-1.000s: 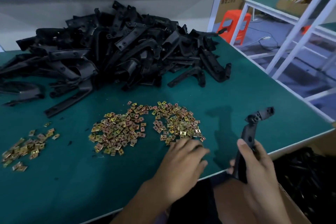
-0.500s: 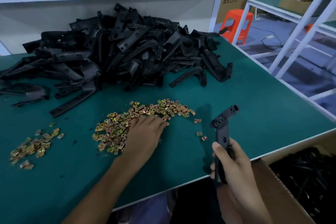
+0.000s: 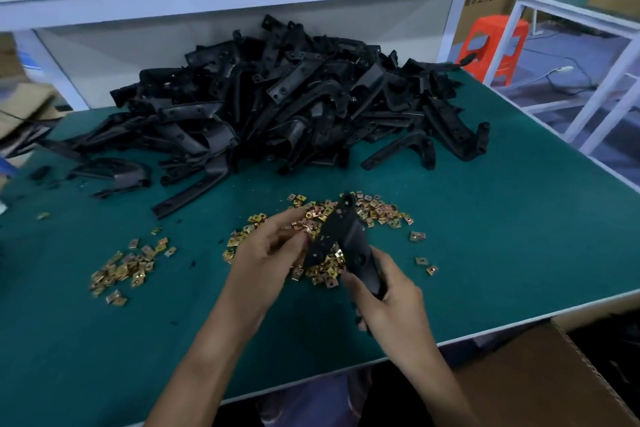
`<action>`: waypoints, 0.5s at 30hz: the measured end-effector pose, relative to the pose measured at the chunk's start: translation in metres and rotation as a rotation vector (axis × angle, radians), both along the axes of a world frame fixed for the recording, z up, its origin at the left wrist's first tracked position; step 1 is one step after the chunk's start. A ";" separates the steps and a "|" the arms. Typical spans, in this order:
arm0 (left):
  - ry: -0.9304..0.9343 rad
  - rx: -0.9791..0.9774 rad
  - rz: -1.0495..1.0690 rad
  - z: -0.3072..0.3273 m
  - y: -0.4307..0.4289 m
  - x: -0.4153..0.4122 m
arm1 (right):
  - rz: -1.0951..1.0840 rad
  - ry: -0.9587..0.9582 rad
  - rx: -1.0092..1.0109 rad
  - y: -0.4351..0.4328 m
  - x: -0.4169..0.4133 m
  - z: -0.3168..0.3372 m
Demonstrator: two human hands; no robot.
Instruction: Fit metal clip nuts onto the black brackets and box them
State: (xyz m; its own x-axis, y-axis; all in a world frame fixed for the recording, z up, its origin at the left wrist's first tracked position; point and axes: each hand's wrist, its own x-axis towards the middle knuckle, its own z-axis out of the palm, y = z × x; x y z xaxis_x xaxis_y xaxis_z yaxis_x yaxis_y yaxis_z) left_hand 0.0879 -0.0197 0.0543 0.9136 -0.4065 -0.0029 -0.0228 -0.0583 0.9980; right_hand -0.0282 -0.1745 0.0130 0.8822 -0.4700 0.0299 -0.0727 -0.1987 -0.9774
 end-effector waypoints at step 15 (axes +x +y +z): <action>0.039 0.036 -0.052 0.024 0.009 -0.008 | 0.035 -0.058 -0.093 0.001 0.000 -0.008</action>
